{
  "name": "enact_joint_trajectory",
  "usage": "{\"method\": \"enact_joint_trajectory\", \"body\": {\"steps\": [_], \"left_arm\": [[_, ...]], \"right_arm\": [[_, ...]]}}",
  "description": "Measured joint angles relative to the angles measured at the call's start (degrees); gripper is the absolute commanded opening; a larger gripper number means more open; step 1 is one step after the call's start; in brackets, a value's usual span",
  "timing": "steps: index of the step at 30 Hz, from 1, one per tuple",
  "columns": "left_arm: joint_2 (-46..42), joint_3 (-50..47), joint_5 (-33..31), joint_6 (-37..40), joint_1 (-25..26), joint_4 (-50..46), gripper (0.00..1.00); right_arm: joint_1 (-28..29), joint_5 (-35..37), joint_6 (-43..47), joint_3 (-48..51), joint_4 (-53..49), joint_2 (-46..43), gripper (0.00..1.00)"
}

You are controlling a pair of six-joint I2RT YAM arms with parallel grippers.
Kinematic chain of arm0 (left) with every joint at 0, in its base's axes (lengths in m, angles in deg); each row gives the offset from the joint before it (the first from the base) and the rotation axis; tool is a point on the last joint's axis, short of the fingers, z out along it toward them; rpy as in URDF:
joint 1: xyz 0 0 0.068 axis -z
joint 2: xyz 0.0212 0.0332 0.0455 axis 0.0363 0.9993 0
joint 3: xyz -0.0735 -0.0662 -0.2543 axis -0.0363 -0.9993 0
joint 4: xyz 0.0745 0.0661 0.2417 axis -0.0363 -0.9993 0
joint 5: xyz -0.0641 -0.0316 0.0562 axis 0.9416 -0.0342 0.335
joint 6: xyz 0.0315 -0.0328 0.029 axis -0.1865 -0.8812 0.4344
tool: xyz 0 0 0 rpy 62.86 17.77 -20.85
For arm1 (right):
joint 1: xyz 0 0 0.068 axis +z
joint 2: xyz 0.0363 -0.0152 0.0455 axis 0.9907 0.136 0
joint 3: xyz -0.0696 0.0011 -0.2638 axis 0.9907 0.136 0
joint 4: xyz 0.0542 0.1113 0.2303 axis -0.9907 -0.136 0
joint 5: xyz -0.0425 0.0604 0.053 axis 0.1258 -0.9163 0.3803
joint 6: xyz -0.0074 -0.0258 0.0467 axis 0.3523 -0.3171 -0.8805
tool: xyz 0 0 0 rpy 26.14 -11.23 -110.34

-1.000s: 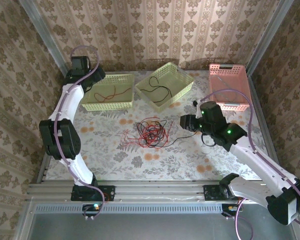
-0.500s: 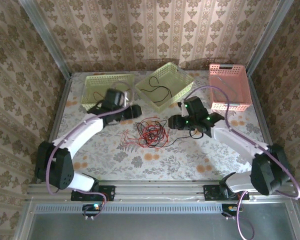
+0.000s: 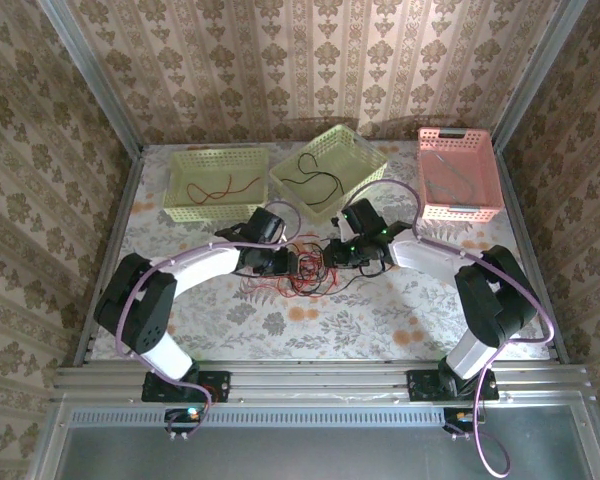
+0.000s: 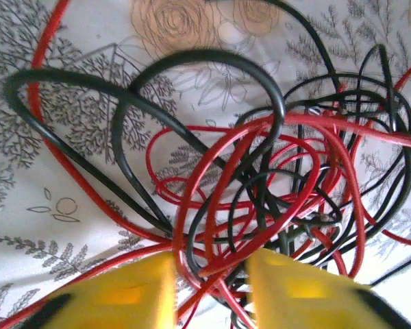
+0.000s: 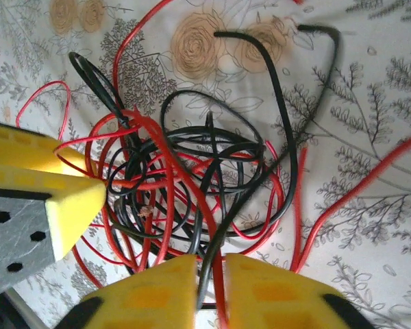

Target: Untangle the cables

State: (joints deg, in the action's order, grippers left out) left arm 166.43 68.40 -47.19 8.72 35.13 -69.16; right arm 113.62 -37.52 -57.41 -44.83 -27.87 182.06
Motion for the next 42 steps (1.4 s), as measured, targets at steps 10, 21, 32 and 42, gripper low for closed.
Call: {"method": "enact_joint_trajectory", "body": {"steps": [10,21,32,42], "left_arm": [[-3.2,2.1,-1.4,2.6,0.0,-2.4,0.0],[-16.2,4.5,-1.4,4.3,-1.8,-6.3,0.0],[-26.8,4.6,2.4,6.0,-9.7,-10.8,0.0],[-32.5,2.8,6.1,7.0,-16.1,-15.4,0.0]], "right_arm": [[0.1,4.5,1.1,1.4,-2.4,-5.8,0.0],[0.2,9.9,4.5,-3.0,-7.3,-14.6,0.0],[-7.0,13.1,5.9,-0.6,-10.8,-23.8,0.0],[-11.4,13.1,5.6,10.1,-12.3,-23.7,0.0]]}}
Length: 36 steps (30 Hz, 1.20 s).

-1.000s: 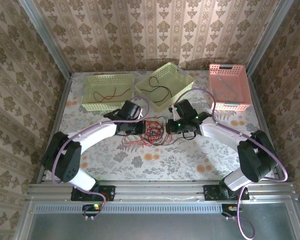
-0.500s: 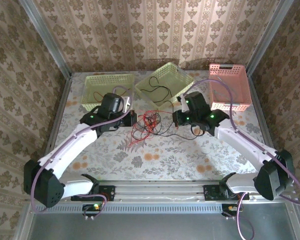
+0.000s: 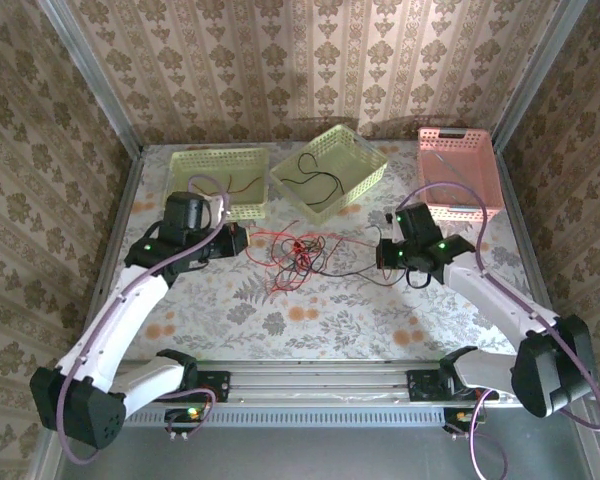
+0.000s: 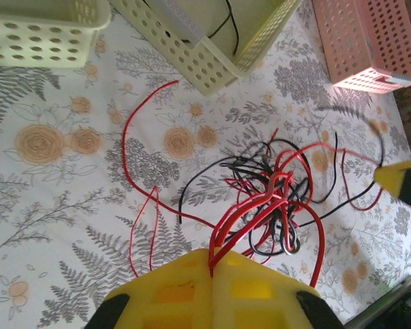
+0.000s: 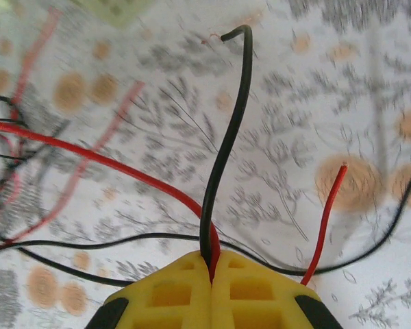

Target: Untangle the cables

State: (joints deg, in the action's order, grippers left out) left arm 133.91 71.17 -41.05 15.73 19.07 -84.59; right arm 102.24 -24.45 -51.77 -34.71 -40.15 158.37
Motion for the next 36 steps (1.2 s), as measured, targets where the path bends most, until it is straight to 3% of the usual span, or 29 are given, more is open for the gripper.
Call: {"method": "enact_joint_trajectory", "body": {"steps": [7,14,23,29,36], "left_arm": [[-0.9,7.3,4.4,1.2,-5.2,-3.4,0.0],[-1.1,12.4,10.3,1.1,-6.7,-1.9,0.0],[0.4,13.4,18.0,0.0,-6.7,1.8,0.0],[1.6,13.4,20.9,-1.6,-6.7,4.8,0.01],[2.3,12.4,22.8,-2.9,-5.8,7.0,0.02]], "right_arm": [[-1.0,0.0,-1.5,4.4,0.7,6.4,0.0],[-1.1,-1.0,-1.7,4.4,1.3,8.0,0.0],[-0.3,-5.0,-1.1,-1.2,-0.6,4.0,0.38],[3.9,-7.4,-0.7,-11.8,-0.9,-0.5,0.45],[11.5,-12.0,1.6,-19.9,2.8,2.8,0.56]]}}
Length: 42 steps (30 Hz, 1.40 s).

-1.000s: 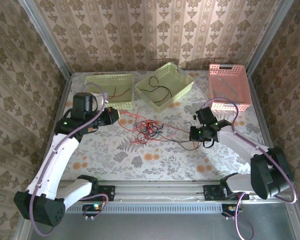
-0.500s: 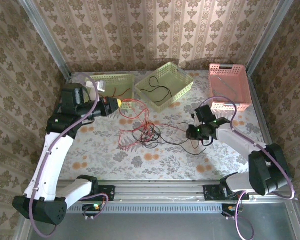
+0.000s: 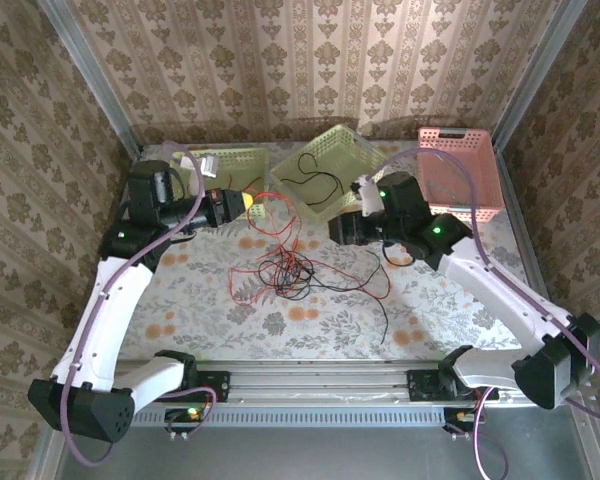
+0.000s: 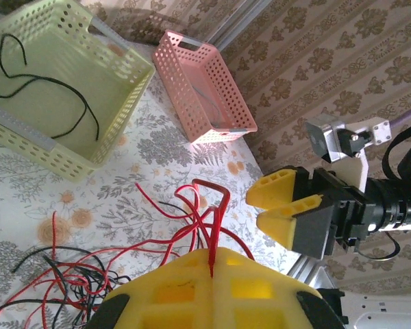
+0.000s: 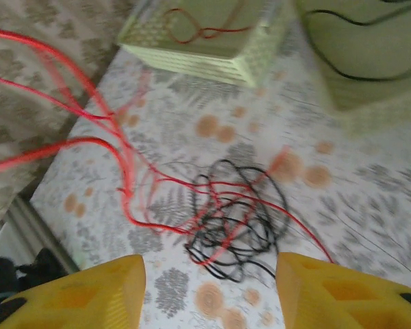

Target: Untangle the cables

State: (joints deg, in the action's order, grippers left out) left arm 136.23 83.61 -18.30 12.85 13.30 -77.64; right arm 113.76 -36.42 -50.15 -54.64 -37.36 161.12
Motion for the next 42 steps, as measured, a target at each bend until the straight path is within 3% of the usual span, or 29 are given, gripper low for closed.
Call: {"method": "enact_joint_trajectory", "body": {"steps": [6,8,10,11,15,21,24,35,42], "left_arm": [[0.2,-0.1,0.4,-0.2,0.3,0.7,0.02],[0.2,-0.4,0.4,-0.2,0.3,0.9,0.03],[-0.1,-1.4,0.4,-0.2,0.3,1.2,0.03],[-0.2,-1.9,0.3,-0.2,0.3,1.2,0.04],[-0.8,-5.1,-0.7,-0.2,0.3,1.5,0.21],[-0.9,-12.4,-3.6,-1.6,-0.3,5.0,0.6],[-0.6,-16.3,-5.0,-3.2,-1.2,7.2,0.68],[0.3,-20.1,-5.0,-5.1,-0.8,12.3,0.74],[-5.6,-20.1,-7.7,-4.6,0.8,13.5,0.73]], "right_arm": [[2.9,-6.7,-1.5,-2.6,8.6,12.2,0.5],[3.6,-8.1,-2.0,-2.8,9.8,15.4,0.35],[4.1,-9.2,-2.8,-2.8,10.4,17.3,0.08],[4.3,-9.3,-3.1,-2.8,10.5,17.5,0.0],[4.7,-8.4,-3.3,-3.3,10.4,15.8,0.0],[4.7,-3.0,-2.2,-8.3,6.7,8.3,0.0],[4.7,-0.8,-1.1,-13.1,6.1,4.5,0.0],[4.7,4.5,2.9,-24.2,6.1,0.7,0.0],[4.7,6.7,3.3,-25.9,7.6,1.9,0.0]]}}
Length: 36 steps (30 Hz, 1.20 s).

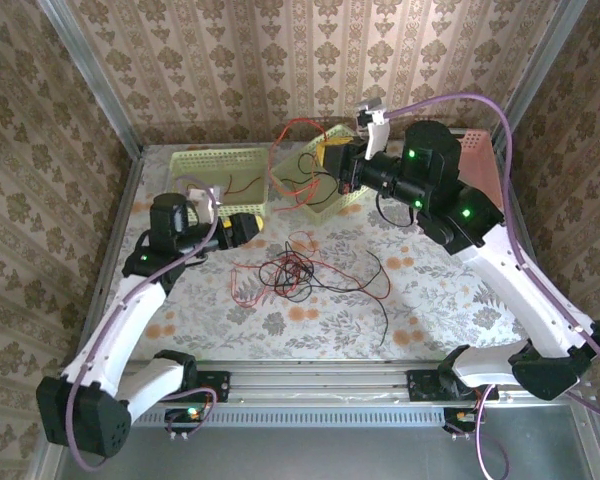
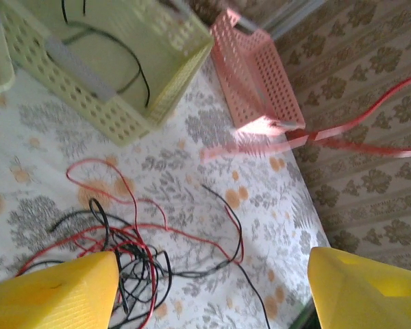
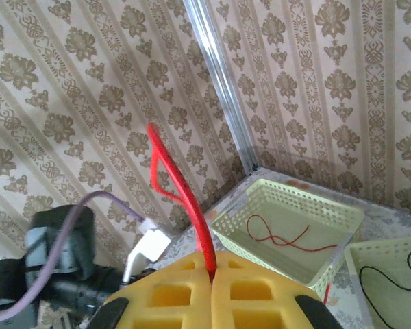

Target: Untangle the cables

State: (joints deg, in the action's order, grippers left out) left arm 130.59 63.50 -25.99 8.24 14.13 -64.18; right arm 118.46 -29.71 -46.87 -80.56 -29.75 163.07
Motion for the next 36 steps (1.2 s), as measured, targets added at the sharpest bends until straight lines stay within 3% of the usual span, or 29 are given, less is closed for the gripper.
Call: {"method": "enact_joint_trajectory", "body": {"steps": [3,9,13,20,30,31,33,36], "left_arm": [[-3.8,0.0,-5.2,0.2,0.0,-0.2,0.75],[-9.3,-0.6,-24.4,-1.4,-1.0,-7.2,0.81],[-13.1,-5.7,-31.0,-4.8,-3.0,-9.6,0.84],[-17.8,-12.0,-33.2,-8.1,-3.3,-13.5,0.85],[-20.3,-12.2,-32.9,-8.2,-4.6,-16.0,0.86],[-20.8,-12.3,-32.9,-8.2,-4.8,-16.1,0.87],[-21.5,-12.4,-32.9,-8.2,-5.3,-16.5,0.88],[-21.8,-12.4,-32.4,-7.5,-5.9,-16.8,0.9]], "right_arm": [[0.0,0.2,-0.5,0.0,0.8,1.9,0.0],[0.0,-0.3,-3.4,0.0,3.6,9.7,0.0],[0.0,-1.4,-6.3,-0.8,6.7,17.0,0.0],[0.0,-3.2,-11.7,-9.0,15.3,31.6,0.0],[0.8,-4.6,-18.6,-35.5,18.8,51.5,0.0],[1.0,-4.6,-18.9,-37.6,18.6,53.2,0.06],[1.5,-4.4,-19.7,-42.4,17.4,57.2,0.32],[2.2,-3.7,-20.0,-50.1,12.2,63.6,0.37]]}}
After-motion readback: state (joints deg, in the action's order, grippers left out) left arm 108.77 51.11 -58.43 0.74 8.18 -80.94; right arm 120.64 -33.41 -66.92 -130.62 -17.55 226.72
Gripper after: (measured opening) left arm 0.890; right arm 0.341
